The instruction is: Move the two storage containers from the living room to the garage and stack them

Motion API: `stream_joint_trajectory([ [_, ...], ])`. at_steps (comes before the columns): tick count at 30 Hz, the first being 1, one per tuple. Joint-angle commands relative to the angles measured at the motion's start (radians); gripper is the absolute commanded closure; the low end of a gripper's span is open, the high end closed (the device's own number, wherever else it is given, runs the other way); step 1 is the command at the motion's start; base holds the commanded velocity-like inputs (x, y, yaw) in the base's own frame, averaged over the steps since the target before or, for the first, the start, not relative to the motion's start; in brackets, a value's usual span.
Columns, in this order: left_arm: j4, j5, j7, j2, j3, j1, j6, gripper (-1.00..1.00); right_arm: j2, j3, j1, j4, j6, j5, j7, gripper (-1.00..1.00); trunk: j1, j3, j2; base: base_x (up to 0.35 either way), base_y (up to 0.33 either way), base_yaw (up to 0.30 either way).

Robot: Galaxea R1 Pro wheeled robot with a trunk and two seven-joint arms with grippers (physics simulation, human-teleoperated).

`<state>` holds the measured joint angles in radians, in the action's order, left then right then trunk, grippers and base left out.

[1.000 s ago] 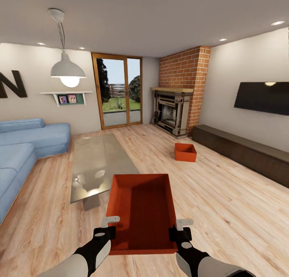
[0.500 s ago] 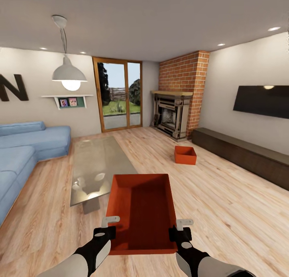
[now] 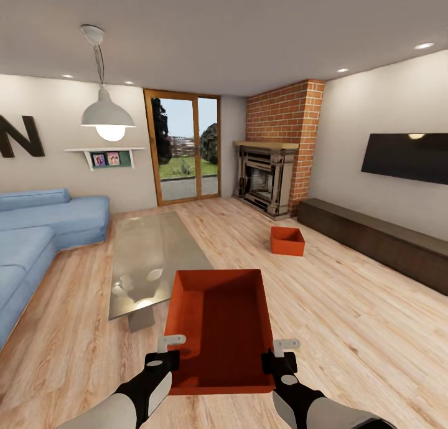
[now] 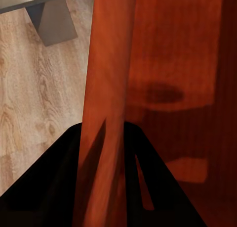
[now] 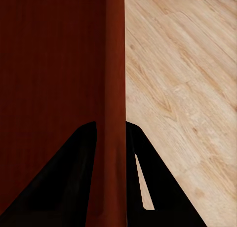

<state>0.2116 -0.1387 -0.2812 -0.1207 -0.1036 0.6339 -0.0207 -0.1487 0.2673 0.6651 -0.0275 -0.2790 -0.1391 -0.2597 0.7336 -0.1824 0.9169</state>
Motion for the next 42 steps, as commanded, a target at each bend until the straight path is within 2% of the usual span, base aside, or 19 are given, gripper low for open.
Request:
stream_joint_trajectory([
  [1,0.002,0.002,-0.010,0.014,0.015,0.001,-0.002,1.00,0.003,0.010,0.001,0.001,-0.009,-0.023,-0.001,1.00,0.000,-0.001,0.001,0.000,0.000,0.000],
  [14,0.002,0.002,-0.010,0.015,0.015,0.001,-0.002,1.00,0.002,0.010,0.001,0.001,-0.011,-0.024,-0.001,1.00,0.000,-0.001,0.001,0.000,0.000,0.000],
  [42,0.003,0.002,-0.010,0.015,0.015,0.001,-0.002,1.00,0.003,0.010,0.001,0.001,-0.009,-0.024,-0.001,1.00,0.000,-0.001,0.001,0.000,0.000,0.290],
])
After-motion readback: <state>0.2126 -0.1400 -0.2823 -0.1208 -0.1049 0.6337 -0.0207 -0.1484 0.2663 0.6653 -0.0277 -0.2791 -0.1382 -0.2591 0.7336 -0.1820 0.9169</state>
